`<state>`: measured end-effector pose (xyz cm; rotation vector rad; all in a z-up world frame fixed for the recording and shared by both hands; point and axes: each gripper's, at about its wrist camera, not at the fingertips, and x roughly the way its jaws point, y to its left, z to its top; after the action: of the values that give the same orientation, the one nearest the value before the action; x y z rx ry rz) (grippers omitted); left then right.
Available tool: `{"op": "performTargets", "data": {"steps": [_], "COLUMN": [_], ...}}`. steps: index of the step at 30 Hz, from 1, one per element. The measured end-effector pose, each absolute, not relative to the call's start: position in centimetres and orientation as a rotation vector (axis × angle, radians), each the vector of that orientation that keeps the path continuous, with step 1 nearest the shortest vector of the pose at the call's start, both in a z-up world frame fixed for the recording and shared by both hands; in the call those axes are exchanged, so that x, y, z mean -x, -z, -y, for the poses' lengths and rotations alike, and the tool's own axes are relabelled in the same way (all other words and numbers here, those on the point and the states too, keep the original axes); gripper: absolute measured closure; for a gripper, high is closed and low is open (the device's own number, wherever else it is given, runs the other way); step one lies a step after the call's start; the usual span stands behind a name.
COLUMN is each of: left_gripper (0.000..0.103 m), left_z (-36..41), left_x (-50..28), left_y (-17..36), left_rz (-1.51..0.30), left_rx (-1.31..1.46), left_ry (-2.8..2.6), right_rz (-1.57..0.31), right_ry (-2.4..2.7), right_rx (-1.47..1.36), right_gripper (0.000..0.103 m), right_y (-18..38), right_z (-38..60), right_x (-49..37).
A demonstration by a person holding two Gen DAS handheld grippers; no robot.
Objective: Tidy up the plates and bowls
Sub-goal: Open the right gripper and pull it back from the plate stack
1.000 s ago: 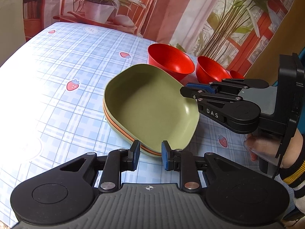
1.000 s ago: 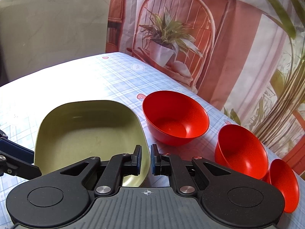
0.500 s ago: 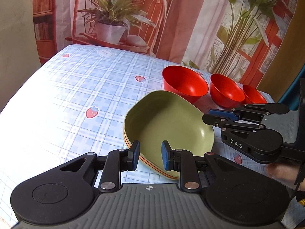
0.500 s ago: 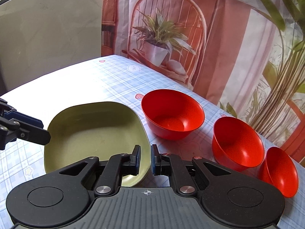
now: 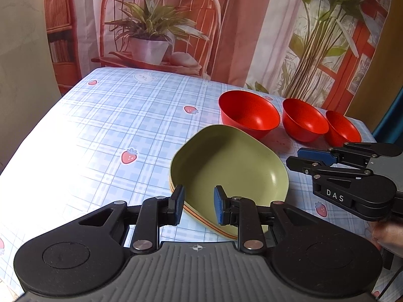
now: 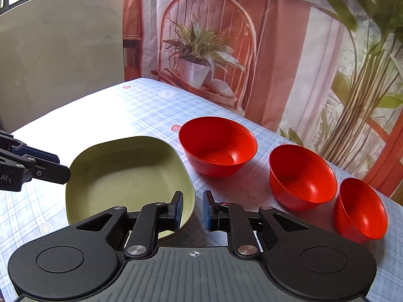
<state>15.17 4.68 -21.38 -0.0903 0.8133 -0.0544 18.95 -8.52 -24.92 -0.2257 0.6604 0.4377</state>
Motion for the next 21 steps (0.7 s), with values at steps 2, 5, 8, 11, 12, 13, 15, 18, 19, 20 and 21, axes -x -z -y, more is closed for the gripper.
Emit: {"op": "performTargets", "data": {"steps": [2, 5, 8, 11, 12, 13, 15, 18, 19, 20, 21], "left_gripper": [0.071, 0.058, 0.048, 0.035, 0.030, 0.021, 0.010, 0.006, 0.006, 0.006, 0.006], "left_z": [-4.6, -4.5, -4.3, -4.1, -4.1, -4.0, -3.8, -3.5, -3.4, -3.4, -3.4], "left_x": [-15.2, -15.2, -15.4, -15.8, -15.9, -16.0, -16.2, -16.7, -16.9, -17.1, -17.2], "left_y": [21.2, 20.9, 20.4, 19.7, 19.4, 19.1, 18.5, 17.8, 17.7, 17.6, 17.5], "left_rz": [-0.807, -0.786, -0.769, -0.749, -0.740, -0.731, -0.707, -0.688, -0.690, -0.691, -0.688], "left_rx": [0.081, 0.062, 0.041, 0.031, 0.031, 0.029, 0.024, 0.024, 0.026, 0.031, 0.039], "left_ry": [0.054, 0.049, 0.053, 0.062, 0.065, 0.064, 0.058, 0.070, 0.074, 0.078, 0.082], "right_rz": [-0.666, -0.679, -0.687, -0.688, -0.687, -0.685, -0.673, -0.661, -0.661, -0.662, -0.660], "right_ry": [-0.419, -0.383, -0.352, -0.322, -0.317, -0.311, -0.304, -0.292, -0.291, -0.289, -0.285], "right_rx": [0.200, 0.166, 0.126, 0.091, 0.083, 0.074, 0.057, 0.036, 0.026, 0.014, 0.001], "right_gripper": [0.084, 0.075, 0.064, 0.050, 0.047, 0.040, 0.027, 0.010, 0.006, 0.002, 0.001], "right_y": [24.8, 24.6, 24.3, 23.9, 23.7, 23.5, 23.1, 22.5, 22.4, 22.2, 22.0], "right_z": [8.9, 9.4, 10.2, 11.3, 11.6, 11.9, 12.6, 13.6, 13.9, 14.3, 14.6], "right_x": [-18.8, -18.6, -18.5, -18.4, -18.4, -18.3, -18.2, -18.2, -18.2, -18.3, -18.3]}}
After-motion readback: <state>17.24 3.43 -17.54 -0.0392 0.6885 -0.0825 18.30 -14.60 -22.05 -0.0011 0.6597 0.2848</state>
